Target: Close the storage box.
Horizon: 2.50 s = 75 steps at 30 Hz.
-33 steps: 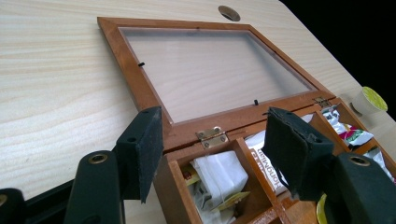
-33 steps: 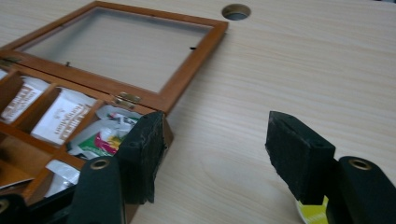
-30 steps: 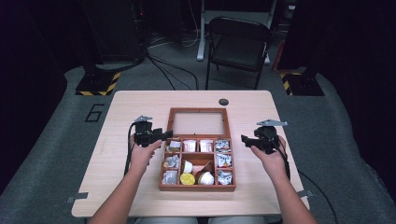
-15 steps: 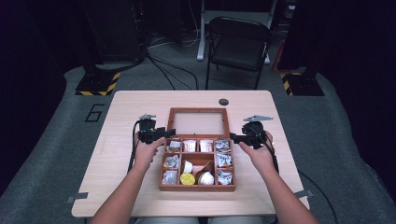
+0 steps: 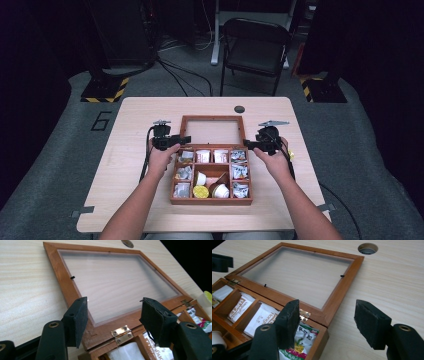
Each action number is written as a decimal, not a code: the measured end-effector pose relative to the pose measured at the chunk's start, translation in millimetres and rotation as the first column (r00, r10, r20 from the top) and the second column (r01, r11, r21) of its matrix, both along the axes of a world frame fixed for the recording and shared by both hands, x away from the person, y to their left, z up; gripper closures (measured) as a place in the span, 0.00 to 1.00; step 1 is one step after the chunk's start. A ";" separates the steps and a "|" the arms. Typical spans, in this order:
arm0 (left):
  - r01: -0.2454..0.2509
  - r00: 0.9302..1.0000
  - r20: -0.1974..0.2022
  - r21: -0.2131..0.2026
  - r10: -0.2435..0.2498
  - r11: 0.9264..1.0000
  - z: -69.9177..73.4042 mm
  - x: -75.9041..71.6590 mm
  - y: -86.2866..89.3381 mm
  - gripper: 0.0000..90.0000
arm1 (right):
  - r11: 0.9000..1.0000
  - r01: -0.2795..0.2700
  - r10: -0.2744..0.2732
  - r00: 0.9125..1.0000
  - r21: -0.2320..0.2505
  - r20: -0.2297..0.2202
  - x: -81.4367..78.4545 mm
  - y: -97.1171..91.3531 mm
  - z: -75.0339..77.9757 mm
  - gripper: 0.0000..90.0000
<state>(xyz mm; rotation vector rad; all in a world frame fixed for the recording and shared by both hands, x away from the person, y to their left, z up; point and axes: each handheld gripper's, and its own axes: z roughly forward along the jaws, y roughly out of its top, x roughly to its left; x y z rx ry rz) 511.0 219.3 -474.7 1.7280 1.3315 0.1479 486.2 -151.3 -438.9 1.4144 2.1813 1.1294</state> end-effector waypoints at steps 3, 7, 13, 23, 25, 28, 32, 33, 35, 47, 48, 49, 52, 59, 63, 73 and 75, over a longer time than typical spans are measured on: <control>-0.001 1.000 -0.018 0.007 0.001 1.000 -4.5 2.5 1.3 0.43 | 1.000 -0.016 0.016 1.000 -0.012 -0.003 4.8 5.5 0.1 0.40; -0.005 1.000 -0.021 0.003 0.005 1.000 -6.1 4.5 2.2 0.43 | 1.000 -0.013 0.013 1.000 -0.007 -0.011 11.1 7.5 -3.8 0.40; -0.025 0.999 -0.025 -0.021 0.025 0.999 -7.4 6.7 4.3 0.43 | 1.000 0.006 -0.005 0.999 0.015 -0.033 19.8 7.9 -12.7 0.40; -0.042 0.998 -0.039 -0.003 0.042 0.999 -7.1 6.7 8.0 0.43 | 0.999 0.034 -0.034 0.996 -0.005 -0.088 27.4 14.9 -24.4 0.40; -0.045 0.998 -0.045 0.005 0.045 0.999 -9.3 7.9 8.4 0.43 | 0.999 0.040 -0.040 0.994 0.001 -0.100 28.4 15.2 -25.6 0.40; -0.049 0.997 -0.053 0.007 0.049 0.999 -10.9 8.7 8.6 0.43 | 0.999 0.045 -0.044 0.993 0.007 -0.108 29.9 15.0 -26.9 0.40; -0.045 0.997 -0.060 0.006 0.046 0.999 -14.3 10.8 8.2 0.43 | 0.998 0.052 -0.049 0.990 0.022 -0.129 33.6 16.7 -31.1 0.40; -0.048 0.996 -0.071 -0.003 0.048 0.999 -15.9 11.5 7.1 0.43 | 0.999 0.049 -0.046 0.990 0.020 -0.134 34.3 17.3 -31.9 0.40; -0.043 0.997 -0.068 -0.002 0.042 0.999 -17.5 12.6 6.9 0.43 | 0.998 0.057 -0.054 0.988 0.017 -0.143 35.3 19.2 -33.9 0.40; -0.055 0.995 -0.085 0.008 0.055 0.998 -25.3 16.6 3.9 0.42 | 0.996 0.068 -0.058 0.986 0.060 -0.157 43.8 23.3 -41.7 0.41; -0.055 0.995 -0.085 0.008 0.055 0.998 -25.3 16.6 3.9 0.41 | 0.996 0.068 -0.058 0.986 0.060 -0.157 43.8 23.3 -41.7 0.41; -0.056 0.995 -0.086 0.006 0.056 0.998 -25.5 16.7 4.0 0.41 | 0.995 0.076 -0.065 0.986 0.059 -0.156 45.1 23.5 -42.8 0.41; -0.062 0.993 -0.097 -0.011 0.061 0.998 -26.6 17.9 5.2 0.42 | 0.994 0.093 -0.081 0.981 0.060 -0.177 47.0 22.6 -44.4 0.40; -0.064 0.994 -0.095 -0.024 0.062 0.998 -29.0 21.4 5.6 0.41 | 0.992 0.096 -0.080 0.981 0.081 -0.178 50.0 20.9 -46.8 0.40; -0.068 0.992 -0.109 -0.050 0.062 0.996 -31.6 22.8 7.3 0.41 | 0.992 0.088 -0.068 0.977 0.091 -0.202 53.0 22.3 -47.6 0.38; -0.060 0.991 -0.122 -0.086 0.049 0.995 -34.6 24.8 5.7 0.39 | 0.995 0.083 -0.069 0.973 0.058 -0.220 58.2 28.9 -46.2 0.31; -0.071 0.990 -0.130 -0.094 0.058 0.993 -34.7 24.5 4.2 0.38 | 0.993 0.097 -0.079 0.969 0.067 -0.232 58.2 29.7 -46.4 0.30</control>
